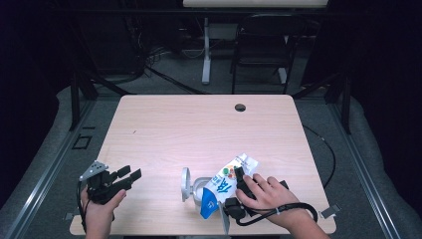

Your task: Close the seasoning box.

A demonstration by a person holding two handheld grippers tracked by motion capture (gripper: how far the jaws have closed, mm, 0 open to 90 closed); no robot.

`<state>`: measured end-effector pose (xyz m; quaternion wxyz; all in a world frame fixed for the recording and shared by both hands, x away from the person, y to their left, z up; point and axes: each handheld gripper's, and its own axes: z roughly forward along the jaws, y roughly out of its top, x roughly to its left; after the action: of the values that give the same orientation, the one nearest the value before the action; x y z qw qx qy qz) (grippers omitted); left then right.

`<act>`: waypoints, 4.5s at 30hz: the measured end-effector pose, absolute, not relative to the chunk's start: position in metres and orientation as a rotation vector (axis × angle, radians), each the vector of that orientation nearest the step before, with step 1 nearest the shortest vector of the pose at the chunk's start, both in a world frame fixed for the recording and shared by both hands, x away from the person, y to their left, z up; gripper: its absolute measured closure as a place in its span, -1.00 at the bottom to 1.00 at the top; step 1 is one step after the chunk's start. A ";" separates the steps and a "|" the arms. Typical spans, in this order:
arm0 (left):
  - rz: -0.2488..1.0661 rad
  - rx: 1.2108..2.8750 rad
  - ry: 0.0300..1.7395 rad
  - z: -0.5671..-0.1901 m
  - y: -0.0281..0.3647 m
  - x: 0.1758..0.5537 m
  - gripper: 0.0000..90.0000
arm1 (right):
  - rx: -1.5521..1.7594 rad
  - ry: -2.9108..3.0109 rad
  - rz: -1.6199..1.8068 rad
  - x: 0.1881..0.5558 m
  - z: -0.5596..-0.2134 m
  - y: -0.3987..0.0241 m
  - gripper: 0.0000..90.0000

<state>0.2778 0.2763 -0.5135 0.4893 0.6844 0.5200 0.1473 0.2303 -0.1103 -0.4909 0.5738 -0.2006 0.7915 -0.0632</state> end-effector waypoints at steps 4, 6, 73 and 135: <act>0.355 1.674 1.263 -0.514 0.277 0.278 0.05 | -0.445 1.866 -0.127 0.230 -0.491 -0.111 0.95; 0.355 1.675 1.264 -0.514 0.277 0.278 0.05 | -0.444 1.863 -0.126 0.230 -0.492 -0.112 0.95; 0.344 1.658 1.308 -0.521 0.278 0.282 0.05 | -0.005 2.026 0.289 0.230 -0.510 -0.140 0.96; 0.373 1.653 1.326 -0.521 0.289 0.273 0.05 | 0.673 2.059 1.070 0.248 -0.518 -0.165 0.96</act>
<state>0.2732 0.2894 -0.5213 0.4749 0.6760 0.5424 0.1527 0.2481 -0.1653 -0.5179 0.3547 0.2603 0.7968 0.4141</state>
